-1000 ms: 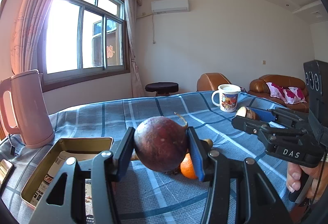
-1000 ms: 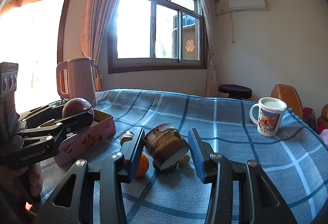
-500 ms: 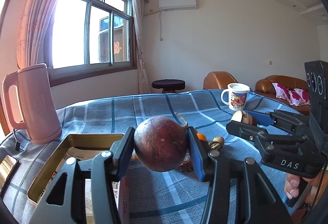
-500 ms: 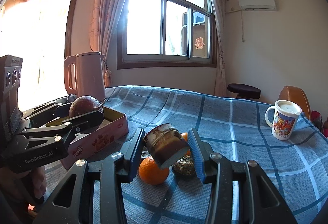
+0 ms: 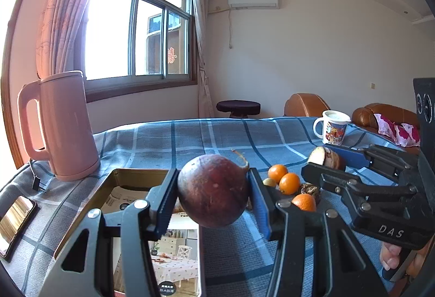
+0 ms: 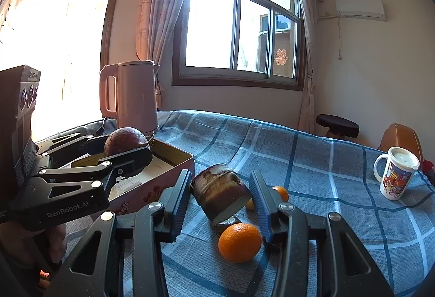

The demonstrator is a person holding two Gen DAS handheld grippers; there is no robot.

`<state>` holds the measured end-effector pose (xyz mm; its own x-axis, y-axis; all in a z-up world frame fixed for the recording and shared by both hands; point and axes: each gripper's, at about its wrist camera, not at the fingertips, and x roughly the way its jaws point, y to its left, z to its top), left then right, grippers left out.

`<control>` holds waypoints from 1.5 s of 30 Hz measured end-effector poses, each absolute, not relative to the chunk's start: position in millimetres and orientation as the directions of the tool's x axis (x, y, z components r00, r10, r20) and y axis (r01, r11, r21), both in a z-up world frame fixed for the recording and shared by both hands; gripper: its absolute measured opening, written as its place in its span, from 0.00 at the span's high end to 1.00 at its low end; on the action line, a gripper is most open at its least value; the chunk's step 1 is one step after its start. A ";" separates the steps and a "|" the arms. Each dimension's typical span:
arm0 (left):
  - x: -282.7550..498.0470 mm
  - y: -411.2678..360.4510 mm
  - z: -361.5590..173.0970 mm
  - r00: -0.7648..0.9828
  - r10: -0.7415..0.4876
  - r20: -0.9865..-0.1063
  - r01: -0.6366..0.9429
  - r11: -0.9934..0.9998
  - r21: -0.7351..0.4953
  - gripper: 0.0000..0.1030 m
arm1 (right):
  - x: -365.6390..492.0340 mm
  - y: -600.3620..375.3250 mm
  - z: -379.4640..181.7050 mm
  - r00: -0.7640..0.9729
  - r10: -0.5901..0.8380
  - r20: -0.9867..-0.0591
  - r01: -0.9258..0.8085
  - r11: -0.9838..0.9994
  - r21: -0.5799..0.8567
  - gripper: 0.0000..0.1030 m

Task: Organize fruits
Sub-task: 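Carry the passion fruit and the can with both grippers over the pink tin box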

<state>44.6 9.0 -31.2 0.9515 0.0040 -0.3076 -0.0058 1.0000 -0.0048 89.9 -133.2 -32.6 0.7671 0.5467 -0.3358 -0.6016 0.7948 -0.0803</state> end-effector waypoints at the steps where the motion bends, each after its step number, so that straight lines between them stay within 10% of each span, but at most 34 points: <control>1: 44.2 11.2 -31.1 0.951 0.009 -0.309 -0.011 1.000 -0.006 0.49 | 90.4 -130.5 -32.2 0.765 0.549 -0.337 -0.605 0.792 -0.081 0.55; 45: 51.0 111.1 -42.1 0.879 0.160 -0.450 -0.200 0.979 -0.043 0.49 | 105.7 -11.8 -35.4 0.639 0.627 -0.446 -0.743 0.654 -0.145 0.55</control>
<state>51.0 111.1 -42.1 0.8787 0.1597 -0.4499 -0.2000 0.9788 -0.0433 105.7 -11.8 -35.4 0.6390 0.6268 -0.4458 -0.7427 0.6537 -0.1454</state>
